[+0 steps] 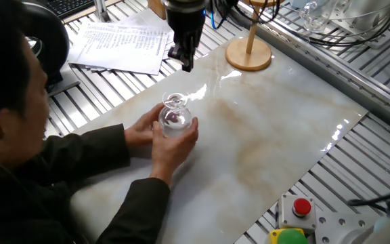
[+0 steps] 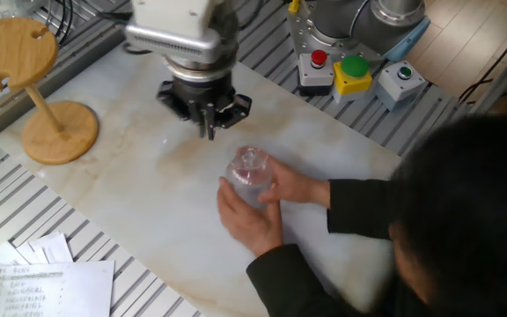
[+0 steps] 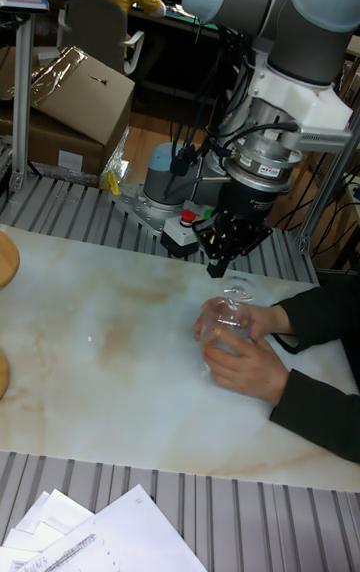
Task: Put the glass cup onto the shelf
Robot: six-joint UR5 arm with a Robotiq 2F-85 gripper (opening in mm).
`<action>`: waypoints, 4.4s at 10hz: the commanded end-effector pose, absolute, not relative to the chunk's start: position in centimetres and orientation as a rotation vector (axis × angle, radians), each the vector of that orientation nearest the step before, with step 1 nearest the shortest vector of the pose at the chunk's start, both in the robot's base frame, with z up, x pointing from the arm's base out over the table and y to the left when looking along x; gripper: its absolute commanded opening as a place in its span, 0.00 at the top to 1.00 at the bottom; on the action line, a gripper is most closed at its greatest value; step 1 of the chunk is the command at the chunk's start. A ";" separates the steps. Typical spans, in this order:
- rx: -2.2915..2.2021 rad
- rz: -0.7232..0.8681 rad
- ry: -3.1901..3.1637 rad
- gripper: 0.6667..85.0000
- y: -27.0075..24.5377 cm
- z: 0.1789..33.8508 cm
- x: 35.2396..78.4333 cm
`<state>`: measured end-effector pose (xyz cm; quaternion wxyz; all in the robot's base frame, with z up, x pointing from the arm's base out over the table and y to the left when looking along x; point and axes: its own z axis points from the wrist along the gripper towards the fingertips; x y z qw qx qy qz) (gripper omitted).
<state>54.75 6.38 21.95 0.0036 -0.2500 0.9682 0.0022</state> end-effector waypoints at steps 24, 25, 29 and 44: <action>-0.866 0.180 2.975 0.06 7.6 21.0 54.8; -0.866 0.180 2.975 0.06 7.6 21.0 54.8; -0.874 0.165 2.978 0.06 7.4 21.0 54.8; -0.875 0.144 3.008 0.13 6.9 22.0 54.8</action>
